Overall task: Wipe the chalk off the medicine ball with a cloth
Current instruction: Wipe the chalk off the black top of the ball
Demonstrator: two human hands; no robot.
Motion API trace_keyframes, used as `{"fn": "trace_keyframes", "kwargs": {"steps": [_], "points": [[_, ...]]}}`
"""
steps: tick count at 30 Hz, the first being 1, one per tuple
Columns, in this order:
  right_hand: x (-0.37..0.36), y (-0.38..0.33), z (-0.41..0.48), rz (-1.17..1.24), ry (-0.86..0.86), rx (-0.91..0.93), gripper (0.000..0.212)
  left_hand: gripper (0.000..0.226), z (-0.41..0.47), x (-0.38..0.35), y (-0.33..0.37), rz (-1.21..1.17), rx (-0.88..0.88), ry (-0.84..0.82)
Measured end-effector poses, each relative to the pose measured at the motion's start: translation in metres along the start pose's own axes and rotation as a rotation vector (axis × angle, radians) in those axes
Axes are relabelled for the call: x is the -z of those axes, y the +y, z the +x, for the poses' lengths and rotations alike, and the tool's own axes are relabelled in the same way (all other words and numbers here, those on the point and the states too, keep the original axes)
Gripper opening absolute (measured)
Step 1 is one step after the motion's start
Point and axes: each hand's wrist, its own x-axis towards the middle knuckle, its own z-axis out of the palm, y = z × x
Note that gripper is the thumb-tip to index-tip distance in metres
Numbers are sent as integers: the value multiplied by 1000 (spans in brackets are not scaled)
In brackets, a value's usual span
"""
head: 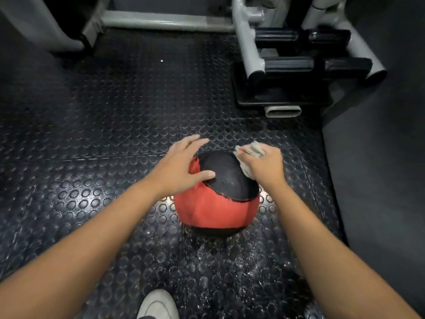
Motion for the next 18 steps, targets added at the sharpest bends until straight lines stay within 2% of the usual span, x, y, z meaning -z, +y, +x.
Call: {"fn": "trace_keyframes", "kwargs": {"steps": [1,3,8,11,13,16,18], "points": [[-1,-3,9,-22,-38,46,12,76,4,-2,-5,3,-82,-14],[-3,-11,25,-59,-59,91,9,69,9,-8,-15,12,-121,-32],[0,-5,31,-97,93,36,7,60,9,-19,-22,40,14,147],[4,1,17,-99,75,34,7,64,5,-21,-16,55,56,179],[5,2,15,-118,60,19,11,70,3,-28,-15,-6,35,142],[3,-9,5,-171,37,27,23,67,0,-38,-14,-170,24,95],[-2,-17,-23,-341,59,173,38,65,0,-39,-15,-210,51,109]]}}
